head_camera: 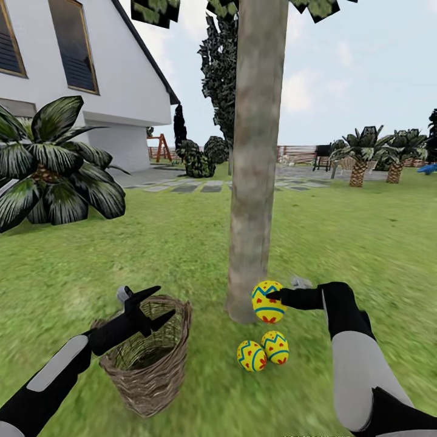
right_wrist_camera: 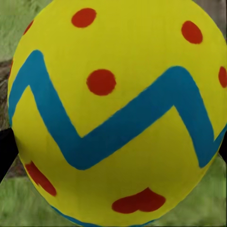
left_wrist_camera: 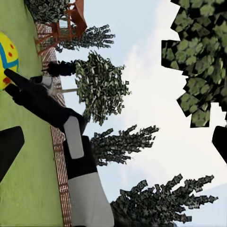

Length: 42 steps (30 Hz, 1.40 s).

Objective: Take the three Easter eggs out of the wicker basket on the lawn in the garden, then place them on the lawn next to a single tree (choose any tree) so that all three eggs are next to the same tree and none are left in the basket.

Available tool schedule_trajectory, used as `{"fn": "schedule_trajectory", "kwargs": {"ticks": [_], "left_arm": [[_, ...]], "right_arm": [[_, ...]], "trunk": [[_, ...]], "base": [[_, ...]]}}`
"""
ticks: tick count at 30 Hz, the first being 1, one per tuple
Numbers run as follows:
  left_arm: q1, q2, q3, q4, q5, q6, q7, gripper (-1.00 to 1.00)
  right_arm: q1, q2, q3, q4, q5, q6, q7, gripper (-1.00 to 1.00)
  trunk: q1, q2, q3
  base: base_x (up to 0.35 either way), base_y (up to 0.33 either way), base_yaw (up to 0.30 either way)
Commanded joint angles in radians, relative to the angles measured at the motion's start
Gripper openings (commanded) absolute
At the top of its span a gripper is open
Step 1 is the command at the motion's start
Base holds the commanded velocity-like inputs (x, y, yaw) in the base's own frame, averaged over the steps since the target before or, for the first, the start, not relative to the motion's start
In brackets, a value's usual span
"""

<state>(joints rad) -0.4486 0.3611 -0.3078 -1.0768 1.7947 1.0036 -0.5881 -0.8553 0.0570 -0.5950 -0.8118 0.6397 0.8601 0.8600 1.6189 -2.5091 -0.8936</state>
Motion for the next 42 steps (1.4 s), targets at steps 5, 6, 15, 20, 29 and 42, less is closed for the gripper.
{"fn": "schedule_trajectory", "kwargs": {"ticks": [5, 6, 15, 20, 29, 42], "left_arm": [[-0.001, -0.001, -0.073, 0.065, -0.009, 0.0, 0.01, 1.0], [-0.001, 0.0, -0.123, 0.072, -0.011, -0.006, 0.012, 1.0], [0.0, -0.064, -0.207, 0.154, -0.497, -0.069, 0.01, 1.0], [0.003, -0.1, -0.252, 0.205, -0.568, -0.155, 0.011, 1.0], [0.004, -0.099, -0.264, 0.214, -0.644, -0.158, 0.023, 1.0], [0.004, -0.113, -0.263, 0.281, -0.669, -0.192, 0.024, 1.0]], "right_arm": [[-0.001, 0.002, -0.006, 0.172, 0.009, -0.14, -0.197, -1.0], [-0.001, -0.001, -0.007, 0.187, 0.008, -0.163, -0.214, -1.0], [0.057, 0.004, -0.007, 0.225, 0.007, -0.255, -0.23, -1.0], [0.058, 0.005, -0.006, 0.236, 0.006, -0.32, -0.379, -1.0], [0.058, 0.004, -0.008, 0.339, 0.005, -0.451, -0.683, -1.0], [0.058, -0.002, -0.188, 0.429, 0.006, -0.454, -0.723, -1.0]], "trunk": [[0.0, -0.001, 0.0], [0.0, -0.001, 0.0], [-0.003, 0.001, 0.028], [-0.006, 0.002, 0.047], [-0.01, 0.004, 0.08], [-0.016, 0.007, 0.11]], "base": [[0.0, 0.0, -0.077], [0.0, 0.0, -0.004], [0.0, 0.0, 0.0], [0.0, 0.0, 0.0], [0.0, 0.0, 0.0], [0.0, 0.0, 0.08]]}}
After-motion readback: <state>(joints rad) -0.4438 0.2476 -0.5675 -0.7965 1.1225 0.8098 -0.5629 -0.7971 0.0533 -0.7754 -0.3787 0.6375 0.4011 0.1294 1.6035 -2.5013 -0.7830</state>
